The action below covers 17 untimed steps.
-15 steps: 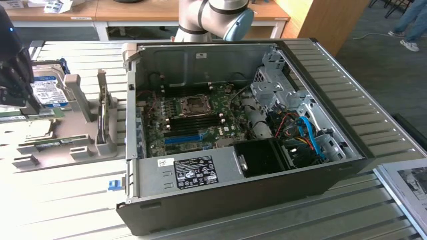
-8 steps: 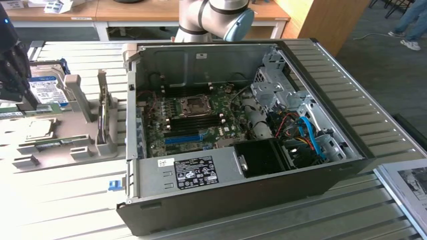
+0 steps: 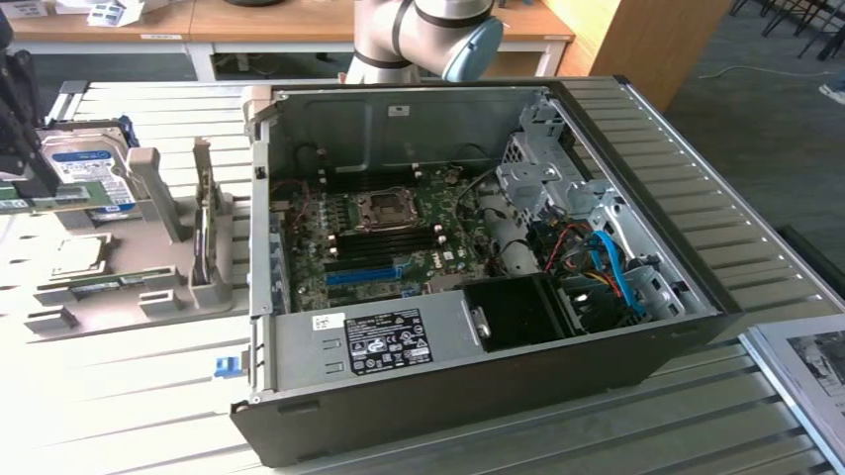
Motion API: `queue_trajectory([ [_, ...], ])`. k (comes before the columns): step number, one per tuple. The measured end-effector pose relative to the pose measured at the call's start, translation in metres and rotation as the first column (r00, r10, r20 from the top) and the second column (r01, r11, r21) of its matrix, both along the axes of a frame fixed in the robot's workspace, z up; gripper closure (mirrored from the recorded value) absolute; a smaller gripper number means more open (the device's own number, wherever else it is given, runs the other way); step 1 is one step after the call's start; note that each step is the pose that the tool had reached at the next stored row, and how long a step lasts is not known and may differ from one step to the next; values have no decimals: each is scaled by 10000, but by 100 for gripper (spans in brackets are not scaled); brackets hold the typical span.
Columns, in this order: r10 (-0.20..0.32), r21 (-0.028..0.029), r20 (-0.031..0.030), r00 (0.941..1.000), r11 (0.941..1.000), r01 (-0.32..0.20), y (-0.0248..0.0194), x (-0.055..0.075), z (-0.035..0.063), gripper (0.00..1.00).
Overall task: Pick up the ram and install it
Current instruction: 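Pick up the ram and move it above insertion slot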
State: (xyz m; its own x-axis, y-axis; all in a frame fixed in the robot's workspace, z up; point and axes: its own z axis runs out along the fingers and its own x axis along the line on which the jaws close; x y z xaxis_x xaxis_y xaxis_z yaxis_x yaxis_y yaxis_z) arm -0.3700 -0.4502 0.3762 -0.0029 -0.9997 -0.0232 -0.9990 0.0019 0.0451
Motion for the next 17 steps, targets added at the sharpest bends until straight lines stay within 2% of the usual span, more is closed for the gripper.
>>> queue_trajectory([
  [17, 0, 1, 1, 10000, 10000, 0, 0, 0, 241, 88],
])
